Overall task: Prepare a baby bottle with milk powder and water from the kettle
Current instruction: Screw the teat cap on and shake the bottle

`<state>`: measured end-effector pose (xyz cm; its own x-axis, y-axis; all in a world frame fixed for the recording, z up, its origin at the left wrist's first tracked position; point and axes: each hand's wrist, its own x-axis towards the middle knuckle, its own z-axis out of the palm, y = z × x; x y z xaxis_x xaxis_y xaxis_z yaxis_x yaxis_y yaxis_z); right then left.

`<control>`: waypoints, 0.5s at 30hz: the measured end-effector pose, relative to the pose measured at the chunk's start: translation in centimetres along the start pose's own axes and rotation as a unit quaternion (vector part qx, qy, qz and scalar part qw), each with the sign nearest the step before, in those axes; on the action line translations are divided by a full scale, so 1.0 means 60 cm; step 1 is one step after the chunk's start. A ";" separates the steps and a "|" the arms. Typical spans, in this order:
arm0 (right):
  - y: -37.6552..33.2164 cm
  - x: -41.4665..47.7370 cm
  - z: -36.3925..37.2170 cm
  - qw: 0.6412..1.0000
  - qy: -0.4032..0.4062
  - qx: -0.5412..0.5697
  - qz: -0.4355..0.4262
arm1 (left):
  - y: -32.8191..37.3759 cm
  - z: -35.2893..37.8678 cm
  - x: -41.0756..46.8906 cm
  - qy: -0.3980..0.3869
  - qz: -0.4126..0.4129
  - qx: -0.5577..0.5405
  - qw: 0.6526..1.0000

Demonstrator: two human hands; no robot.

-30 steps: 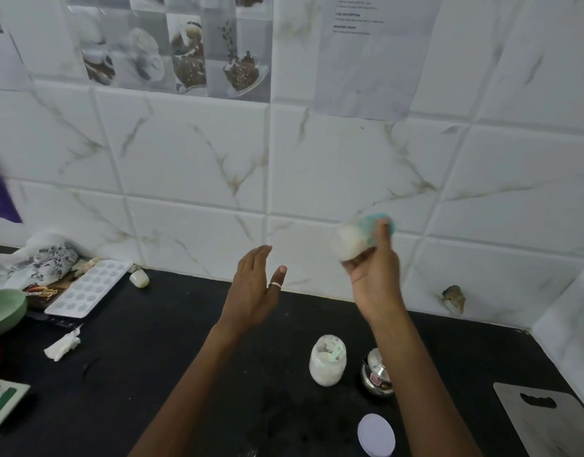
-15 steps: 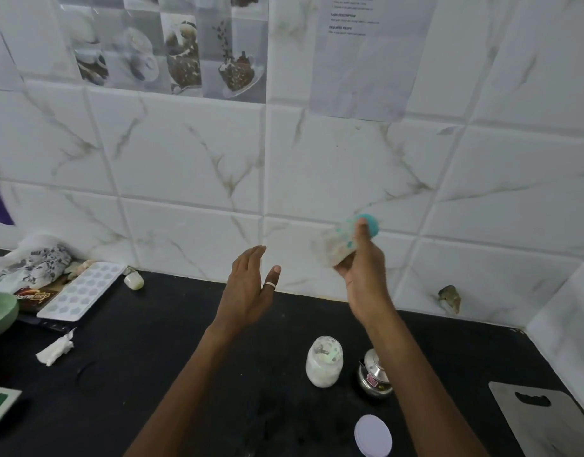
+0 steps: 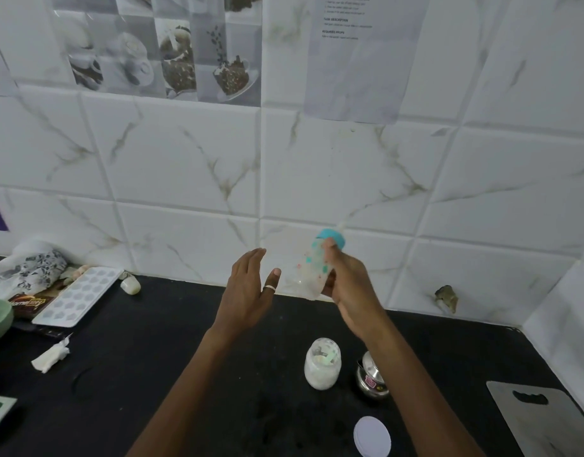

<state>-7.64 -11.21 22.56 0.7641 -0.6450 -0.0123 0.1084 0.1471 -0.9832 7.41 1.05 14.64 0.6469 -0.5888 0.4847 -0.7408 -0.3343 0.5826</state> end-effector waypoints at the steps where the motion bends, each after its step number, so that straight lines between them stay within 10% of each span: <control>1: -0.003 0.003 -0.004 1.000 0.013 0.025 -0.008 | 0.001 0.000 0.000 0.000 0.001 -0.001 1.000; 6: -0.037 0.031 -0.043 0.939 0.175 0.294 -0.033 | -0.005 -0.008 -0.005 0.008 -0.001 -0.005 1.000; 12: 0.003 -0.006 0.008 1.000 0.000 0.016 -0.003 | 0.006 -0.004 0.000 -0.007 0.009 -0.001 1.000; 15: -0.022 0.008 -0.011 0.976 0.077 0.202 -0.031 | 0.007 -0.007 -0.003 0.004 0.011 -0.005 1.000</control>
<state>-7.84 -12.19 23.72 0.6475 -0.7620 -0.0125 0.4174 0.3684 -0.8307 7.04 1.31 15.08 0.6319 -0.5900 0.5026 -0.7531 -0.3145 0.5779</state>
